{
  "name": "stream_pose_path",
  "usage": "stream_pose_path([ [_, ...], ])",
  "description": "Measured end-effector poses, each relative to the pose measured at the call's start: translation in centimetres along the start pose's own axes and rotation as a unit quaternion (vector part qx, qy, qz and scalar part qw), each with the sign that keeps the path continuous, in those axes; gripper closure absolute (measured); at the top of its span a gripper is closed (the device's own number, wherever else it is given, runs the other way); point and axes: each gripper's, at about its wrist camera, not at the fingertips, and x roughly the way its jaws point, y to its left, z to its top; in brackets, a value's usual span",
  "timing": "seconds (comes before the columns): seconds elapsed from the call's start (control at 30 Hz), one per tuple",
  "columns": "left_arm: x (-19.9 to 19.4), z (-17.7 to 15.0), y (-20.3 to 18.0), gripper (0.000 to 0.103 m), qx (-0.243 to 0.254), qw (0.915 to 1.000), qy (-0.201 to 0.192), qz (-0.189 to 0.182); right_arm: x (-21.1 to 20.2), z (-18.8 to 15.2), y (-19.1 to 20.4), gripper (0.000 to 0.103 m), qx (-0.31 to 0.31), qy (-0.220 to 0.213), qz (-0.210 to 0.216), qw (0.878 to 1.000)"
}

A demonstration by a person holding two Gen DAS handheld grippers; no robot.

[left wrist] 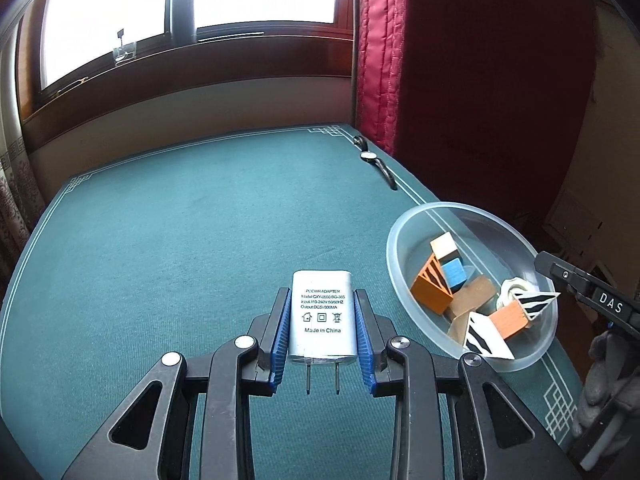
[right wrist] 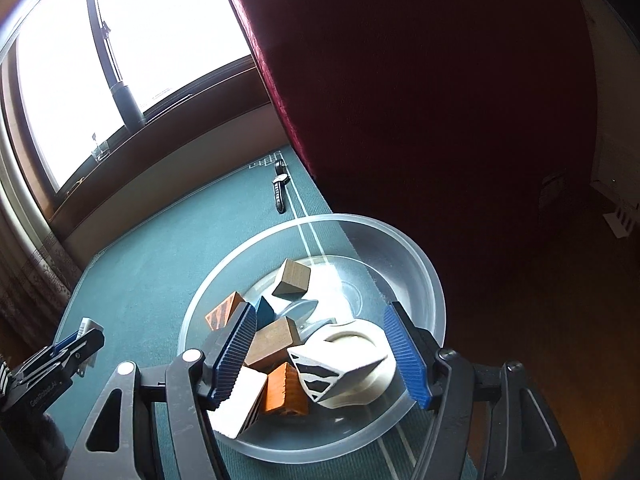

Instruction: Organize rigid objects

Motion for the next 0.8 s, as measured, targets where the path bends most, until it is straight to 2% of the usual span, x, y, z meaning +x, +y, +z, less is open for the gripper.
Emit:
stream_pose_path([
  [0.3, 1.0, 1.1, -4.3, 0.072, 0.041, 0.9976, 0.017, -0.053, -1.3, 0.6, -1.6, 0.033, 0.016, -0.017, 0.006, 1.000],
  [0.57, 2.6, 2.0, -8.3, 0.072, 0.070, 0.9912, 0.033, -0.107, -2.7, 0.9, -3.2, 0.029, 0.041, -0.035, 0.003, 0.999],
  [0.8, 4.4, 2.1, -10.6, 0.072, 0.086, 0.9858, 0.049, -0.136, -3.2, 0.9, -3.2, 0.026, 0.034, -0.046, -0.010, 0.998],
])
